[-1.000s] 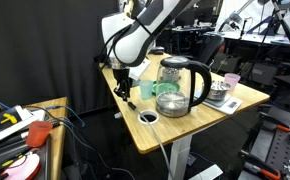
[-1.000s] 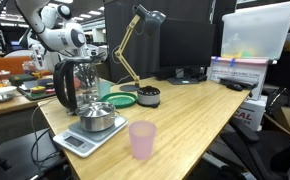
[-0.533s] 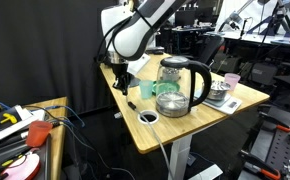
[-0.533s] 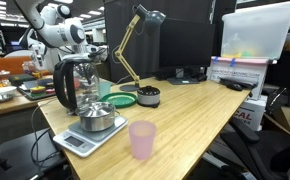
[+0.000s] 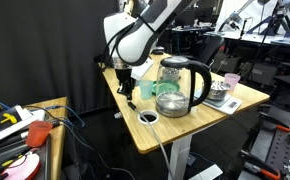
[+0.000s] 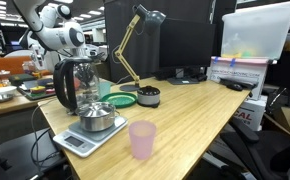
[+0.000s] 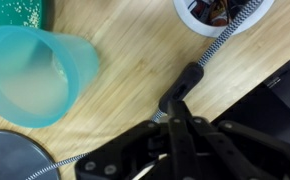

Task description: Turn on the lamp

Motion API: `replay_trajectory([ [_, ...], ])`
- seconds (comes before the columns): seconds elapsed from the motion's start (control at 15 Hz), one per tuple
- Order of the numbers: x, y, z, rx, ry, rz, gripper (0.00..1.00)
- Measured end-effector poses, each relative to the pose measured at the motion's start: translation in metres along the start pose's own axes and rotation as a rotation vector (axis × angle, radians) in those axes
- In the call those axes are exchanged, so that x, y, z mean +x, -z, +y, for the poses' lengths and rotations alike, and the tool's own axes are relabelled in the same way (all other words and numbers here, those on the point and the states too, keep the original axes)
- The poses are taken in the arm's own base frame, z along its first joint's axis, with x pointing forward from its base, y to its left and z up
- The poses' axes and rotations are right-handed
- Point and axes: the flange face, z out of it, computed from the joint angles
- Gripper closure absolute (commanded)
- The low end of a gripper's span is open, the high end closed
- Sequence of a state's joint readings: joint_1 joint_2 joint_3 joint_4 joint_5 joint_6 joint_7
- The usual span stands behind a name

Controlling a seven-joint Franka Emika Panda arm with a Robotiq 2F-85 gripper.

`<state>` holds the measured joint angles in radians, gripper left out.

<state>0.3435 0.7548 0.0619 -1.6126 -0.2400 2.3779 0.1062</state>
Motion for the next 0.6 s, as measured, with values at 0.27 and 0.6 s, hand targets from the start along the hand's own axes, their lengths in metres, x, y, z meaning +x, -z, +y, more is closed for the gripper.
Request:
replay_trajectory([
  [0.27,-0.003,-0.003,-0.004,0.003,0.006,-0.010,1.00],
  [0.6,-0.005,-0.011,-0.005,0.004,0.006,-0.023,1.00],
])
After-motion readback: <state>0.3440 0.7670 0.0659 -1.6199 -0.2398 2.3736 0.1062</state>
